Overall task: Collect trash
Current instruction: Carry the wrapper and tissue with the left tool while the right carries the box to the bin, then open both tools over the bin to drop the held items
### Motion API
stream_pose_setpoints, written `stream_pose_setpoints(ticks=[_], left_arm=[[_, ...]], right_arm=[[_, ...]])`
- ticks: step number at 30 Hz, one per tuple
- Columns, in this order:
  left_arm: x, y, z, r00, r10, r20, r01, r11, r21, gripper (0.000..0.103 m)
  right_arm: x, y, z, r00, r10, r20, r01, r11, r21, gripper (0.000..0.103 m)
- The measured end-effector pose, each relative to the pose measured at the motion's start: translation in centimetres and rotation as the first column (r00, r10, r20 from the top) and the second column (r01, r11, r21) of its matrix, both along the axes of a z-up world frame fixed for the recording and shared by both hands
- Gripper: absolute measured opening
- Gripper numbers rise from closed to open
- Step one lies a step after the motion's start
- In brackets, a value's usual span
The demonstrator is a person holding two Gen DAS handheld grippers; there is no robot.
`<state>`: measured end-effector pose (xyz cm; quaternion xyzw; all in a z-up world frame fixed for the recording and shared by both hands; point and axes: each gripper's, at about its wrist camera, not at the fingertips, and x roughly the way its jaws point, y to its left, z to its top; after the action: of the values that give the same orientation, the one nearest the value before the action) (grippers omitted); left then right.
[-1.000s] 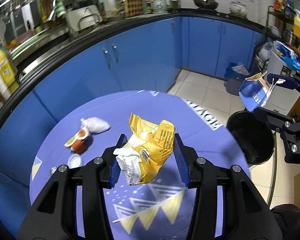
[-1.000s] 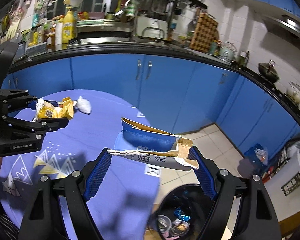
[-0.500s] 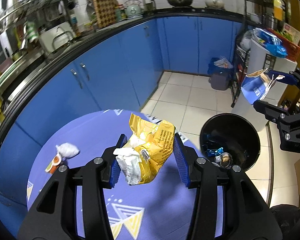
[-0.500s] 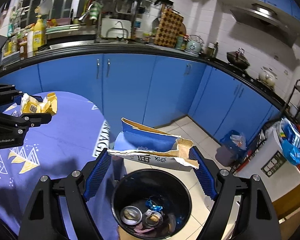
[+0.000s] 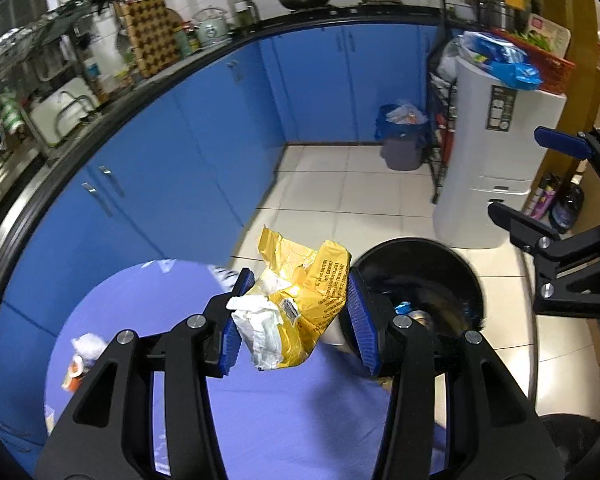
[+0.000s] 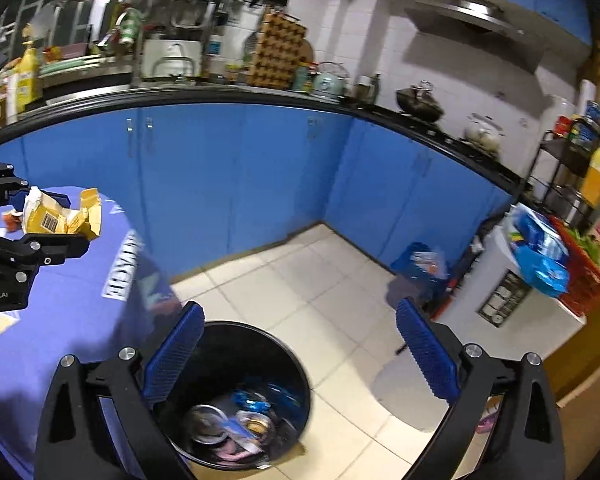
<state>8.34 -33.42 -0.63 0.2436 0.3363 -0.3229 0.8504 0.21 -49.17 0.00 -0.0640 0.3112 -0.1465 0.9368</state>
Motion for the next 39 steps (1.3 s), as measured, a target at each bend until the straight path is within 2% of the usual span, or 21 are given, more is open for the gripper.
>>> stream_pose_setpoints(ticks=[4, 10, 11, 12, 14, 21, 26, 32, 39], left_arm=[[-0.9, -3.2, -0.4, 0.999, -0.052, -0.013, 0.052, 0.999, 0.007, 0.051], [-1.8, -6.8, -0.4, 0.995, -0.098, 0.015, 0.098, 0.995, 0.024, 0.056], [-1.8, -7.1, -0.3, 0.995, -0.098, 0.016, 0.098, 0.995, 0.026, 0.062], [-1.7, -7.4, -0.2, 0.995, -0.095, 0.020, 0.095, 0.995, 0.026, 0.074], [-1.7, -7.6, 0.1, 0.995, -0.090, 0.036, 0.089, 0.996, 0.009, 0.087], [-1.3, -7.8, -0.4, 0.996, -0.078, 0.030, 0.077, 0.997, 0.021, 0.089], [-1.0, -6.2, -0.3, 0.998, -0.055, 0.025, 0.054, 0.998, 0.020, 0.089], [-0.2, -1.8, 0.5, 0.999, 0.007, 0.034, -0.007, 1.000, -0.002, 0.089], [1.4, 6.7, 1.3, 0.990, 0.138, 0.035, -0.137, 0.990, -0.034, 0.090]], right_arm=[[-1.2, -2.1, -0.5, 0.999, -0.051, 0.005, 0.051, 0.999, 0.015, 0.094], [-2.8, -5.3, -1.2, 0.993, -0.118, 0.006, 0.117, 0.992, 0.054, 0.094], [-2.8, -5.6, -1.2, 0.992, -0.122, 0.006, 0.122, 0.991, 0.062, 0.094], [-2.9, -5.9, -1.4, 0.992, -0.127, 0.005, 0.126, 0.989, 0.071, 0.094], [-3.0, -6.3, -1.6, 0.991, -0.130, 0.003, 0.130, 0.988, 0.087, 0.094], [-2.8, -6.1, -1.9, 0.994, -0.110, 0.001, 0.109, 0.988, 0.108, 0.094], [-2.1, -4.3, -1.4, 0.998, -0.055, 0.010, 0.053, 0.989, 0.140, 0.094], [-0.4, -0.1, -0.3, 0.999, 0.034, 0.016, -0.036, 0.991, 0.129, 0.094], [2.0, 6.9, 0.8, 0.984, 0.180, 0.010, -0.180, 0.976, 0.119, 0.094]])
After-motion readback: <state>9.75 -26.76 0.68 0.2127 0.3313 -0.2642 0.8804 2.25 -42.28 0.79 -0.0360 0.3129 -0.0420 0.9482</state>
